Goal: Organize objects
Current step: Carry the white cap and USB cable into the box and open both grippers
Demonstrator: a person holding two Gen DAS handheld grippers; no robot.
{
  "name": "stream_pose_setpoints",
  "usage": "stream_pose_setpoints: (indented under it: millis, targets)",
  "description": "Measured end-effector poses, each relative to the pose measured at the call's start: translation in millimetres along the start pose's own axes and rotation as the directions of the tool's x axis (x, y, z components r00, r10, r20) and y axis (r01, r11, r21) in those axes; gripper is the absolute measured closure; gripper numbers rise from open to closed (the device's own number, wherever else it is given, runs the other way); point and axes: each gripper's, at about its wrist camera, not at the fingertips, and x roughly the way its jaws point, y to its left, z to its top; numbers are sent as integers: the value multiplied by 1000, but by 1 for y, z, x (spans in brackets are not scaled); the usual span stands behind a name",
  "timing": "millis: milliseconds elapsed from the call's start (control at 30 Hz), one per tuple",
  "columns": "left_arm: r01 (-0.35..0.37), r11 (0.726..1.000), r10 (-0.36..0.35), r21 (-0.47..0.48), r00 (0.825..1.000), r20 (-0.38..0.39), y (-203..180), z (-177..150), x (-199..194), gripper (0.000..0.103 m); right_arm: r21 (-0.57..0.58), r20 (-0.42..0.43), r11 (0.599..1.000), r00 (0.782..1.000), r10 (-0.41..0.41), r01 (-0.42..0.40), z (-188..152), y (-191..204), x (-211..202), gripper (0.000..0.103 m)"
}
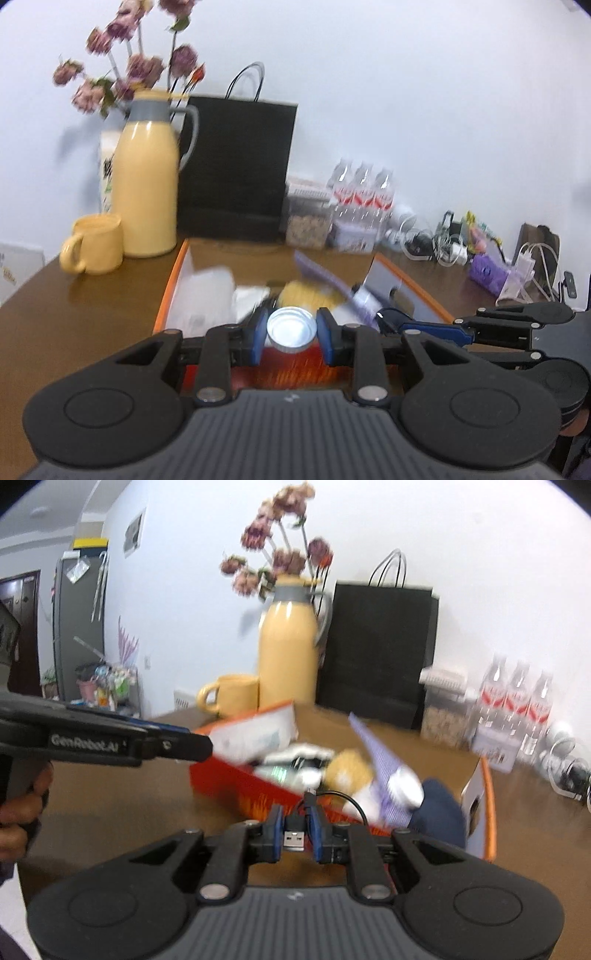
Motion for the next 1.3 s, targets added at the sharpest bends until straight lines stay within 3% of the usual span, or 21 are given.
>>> stream_pose_setpoints:
  millis: [233, 533, 733, 1000, 1033, 1067, 1100, 1167, 1233, 1300]
  targets:
    - [15, 1000, -16, 15, 998, 57, -9, 34, 25, 73, 37, 84, 997, 994, -65, 62, 32, -18, 12, 88]
    - [-29, 999, 30, -14, 997, 73, -5, 53, 82, 73, 123, 120, 982, 980, -159, 145, 53, -56, 49, 89]
    - [-67, 997, 68, -22, 997, 40, 5, 43, 123, 73, 177, 105, 967, 974, -202, 182, 36, -79, 74, 89]
    - [-118, 993, 118, -19, 993, -1, 15, 29, 140, 73, 190, 49, 966, 981, -185, 173, 20, -85, 89, 88]
    - [-126, 992, 126, -19, 992, 3, 16, 27, 140, 71, 190, 49, 966, 981, -186, 174, 19, -84, 89, 88]
    - [-134, 991, 134, -14, 991, 10, 16, 26, 138, 59, 189, 46, 966, 981, -186, 174, 18, -82, 90, 88]
    - [-137, 990, 137, -14, 990, 17, 15, 26, 137, 38, 189, 42, 967, 982, -184, 173, 17, -82, 90, 88]
    - [-146, 989, 147, -18, 988, 49, 16, 25, 132, 6, 199, 42, 964, 981, -191, 179, 15, -82, 90, 86]
    - [-161, 987, 162, -23, 983, 89, 17, 26, 126, 0, 203, 44, 963, 980, -192, 179, 14, -81, 90, 66]
    - [-164, 986, 167, -31, 981, 95, 18, 27, 124, 0, 206, 56, 961, 978, -202, 186, 14, -80, 88, 12]
